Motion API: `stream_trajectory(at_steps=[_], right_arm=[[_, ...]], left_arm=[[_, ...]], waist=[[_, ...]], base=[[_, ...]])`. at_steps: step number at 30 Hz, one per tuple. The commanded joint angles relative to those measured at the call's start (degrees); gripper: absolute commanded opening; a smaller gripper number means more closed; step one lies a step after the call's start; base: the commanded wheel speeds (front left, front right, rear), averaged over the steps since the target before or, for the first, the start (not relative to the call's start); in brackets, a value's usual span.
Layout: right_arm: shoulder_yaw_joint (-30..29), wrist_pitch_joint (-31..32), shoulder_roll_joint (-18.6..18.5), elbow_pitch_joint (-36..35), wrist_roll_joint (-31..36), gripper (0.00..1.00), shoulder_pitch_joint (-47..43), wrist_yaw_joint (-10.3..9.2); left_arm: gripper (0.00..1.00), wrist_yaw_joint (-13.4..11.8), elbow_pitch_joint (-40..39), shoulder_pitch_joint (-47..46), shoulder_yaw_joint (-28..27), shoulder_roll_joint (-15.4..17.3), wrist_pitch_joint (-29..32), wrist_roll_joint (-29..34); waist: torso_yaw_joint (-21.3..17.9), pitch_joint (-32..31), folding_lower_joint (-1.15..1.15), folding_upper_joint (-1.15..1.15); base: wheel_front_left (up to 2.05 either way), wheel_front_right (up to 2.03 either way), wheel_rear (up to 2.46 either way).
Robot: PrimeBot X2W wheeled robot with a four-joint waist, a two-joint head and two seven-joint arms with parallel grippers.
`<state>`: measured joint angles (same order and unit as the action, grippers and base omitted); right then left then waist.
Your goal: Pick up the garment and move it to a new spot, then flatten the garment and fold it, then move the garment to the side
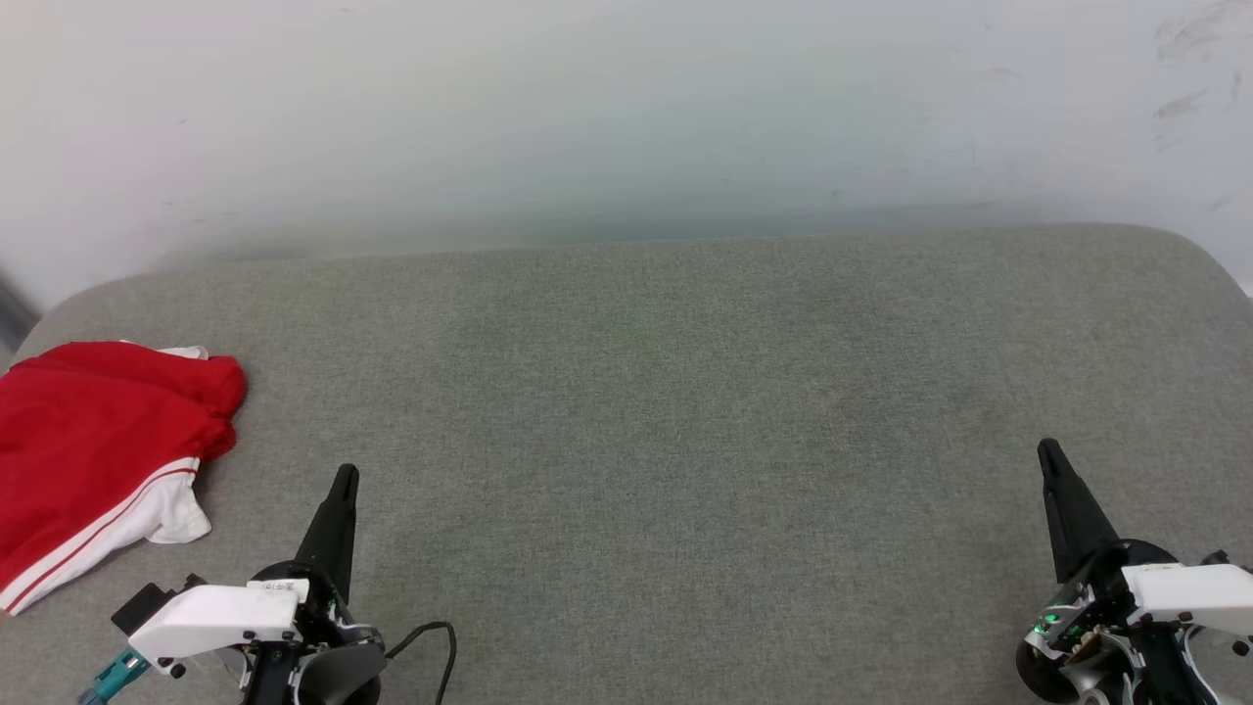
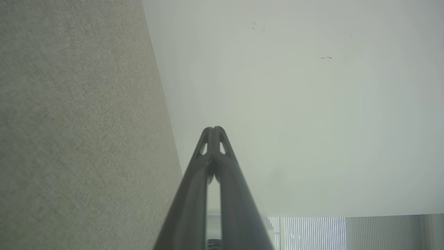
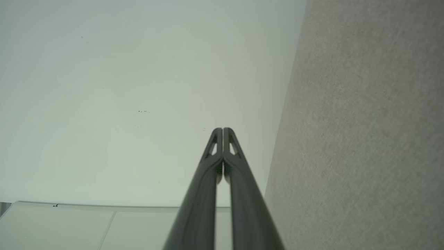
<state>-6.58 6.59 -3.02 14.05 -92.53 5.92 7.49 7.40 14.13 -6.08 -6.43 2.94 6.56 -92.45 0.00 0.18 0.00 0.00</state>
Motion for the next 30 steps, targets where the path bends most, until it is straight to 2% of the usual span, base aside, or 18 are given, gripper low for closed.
stream_trajectory(at_steps=[1, 30], right_arm=[[0.0, 0.0, 0.2, 0.0, 0.3, 0.00, 0.6, 0.00], [0.0, 0.0, 0.2, 0.0, 0.3, 0.00, 0.6, 0.00]], left_arm=[[0.00, 0.2, 0.0, -0.4, -0.2, -0.1, 0.1, 0.1], [0.00, 0.2, 0.0, -0.4, -0.2, -0.1, 0.1, 0.1]], waist=[[0.0, 0.0, 0.00, 0.00], [0.0, 0.0, 0.00, 0.00]], base=[[0.00, 0.00, 0.00], [0.00, 0.00, 0.00]])
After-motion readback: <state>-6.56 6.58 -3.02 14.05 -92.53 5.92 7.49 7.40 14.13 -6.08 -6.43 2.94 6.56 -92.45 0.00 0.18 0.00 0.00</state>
